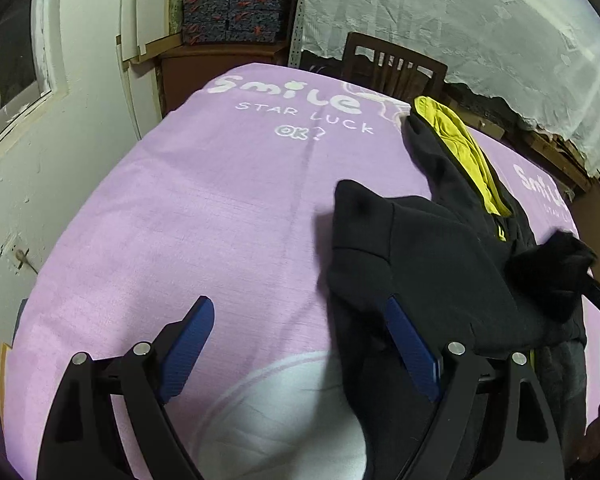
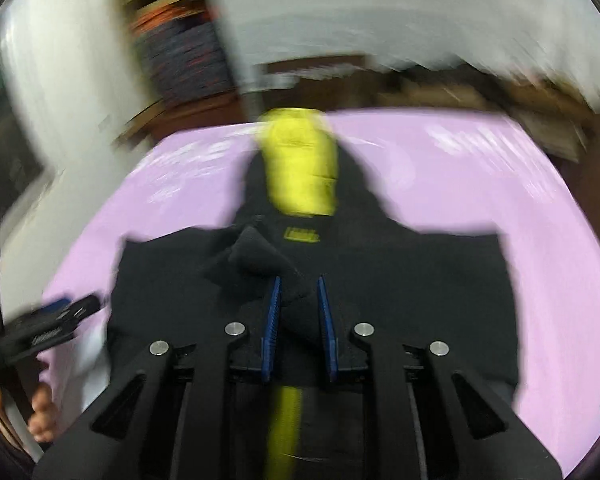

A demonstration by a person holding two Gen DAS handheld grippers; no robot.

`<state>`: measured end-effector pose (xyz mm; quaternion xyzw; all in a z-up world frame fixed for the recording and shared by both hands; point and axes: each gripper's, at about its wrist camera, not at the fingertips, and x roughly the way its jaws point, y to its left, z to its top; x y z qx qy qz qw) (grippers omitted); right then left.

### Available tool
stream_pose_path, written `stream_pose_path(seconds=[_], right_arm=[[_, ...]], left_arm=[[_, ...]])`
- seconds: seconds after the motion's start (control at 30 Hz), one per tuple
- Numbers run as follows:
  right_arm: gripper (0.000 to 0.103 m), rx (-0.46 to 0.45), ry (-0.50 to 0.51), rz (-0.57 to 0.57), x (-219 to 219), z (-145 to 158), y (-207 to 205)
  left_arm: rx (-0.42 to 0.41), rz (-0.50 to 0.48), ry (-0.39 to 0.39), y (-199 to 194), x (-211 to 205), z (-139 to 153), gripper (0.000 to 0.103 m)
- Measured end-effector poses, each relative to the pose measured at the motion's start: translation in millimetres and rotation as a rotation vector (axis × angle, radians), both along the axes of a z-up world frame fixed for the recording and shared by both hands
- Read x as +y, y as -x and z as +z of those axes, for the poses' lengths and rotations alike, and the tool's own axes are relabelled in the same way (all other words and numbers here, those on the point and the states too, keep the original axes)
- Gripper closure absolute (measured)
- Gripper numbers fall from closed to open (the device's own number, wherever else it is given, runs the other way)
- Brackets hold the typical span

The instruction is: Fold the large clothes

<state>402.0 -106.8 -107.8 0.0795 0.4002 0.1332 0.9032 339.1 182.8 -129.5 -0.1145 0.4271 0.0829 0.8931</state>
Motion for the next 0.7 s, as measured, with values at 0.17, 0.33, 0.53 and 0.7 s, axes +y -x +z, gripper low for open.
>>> stream_pose_path(seconds=[0.17,0.33,0.53,0.7], right_arm=[[0.041,0.125,-0.29,-0.032,-65.0,-30.0,-4.6],[0.042,0.152,-0.308,-0.059,-64.9,-41.9,-13.1],[0.089,0.116,-0.245,-0.075,-64.4,-38.7,-17.9],[0.087,0.155,-0.098,-0.057,-55.2,-50.1,-18.7]], left_arm=[[0.016,-0.031,-0.023,-2.4,-15.2,-7.8,0.015],[0.031,-0.036,-0.063,-5.4,-22.5,-15.5,0.015],[0.035,-0.038,-0.065,-7.6,-22.6,-18.1,0.014],[0.049,-0.029,-0.081,-9.5,-22.4,-22.0,0.009]])
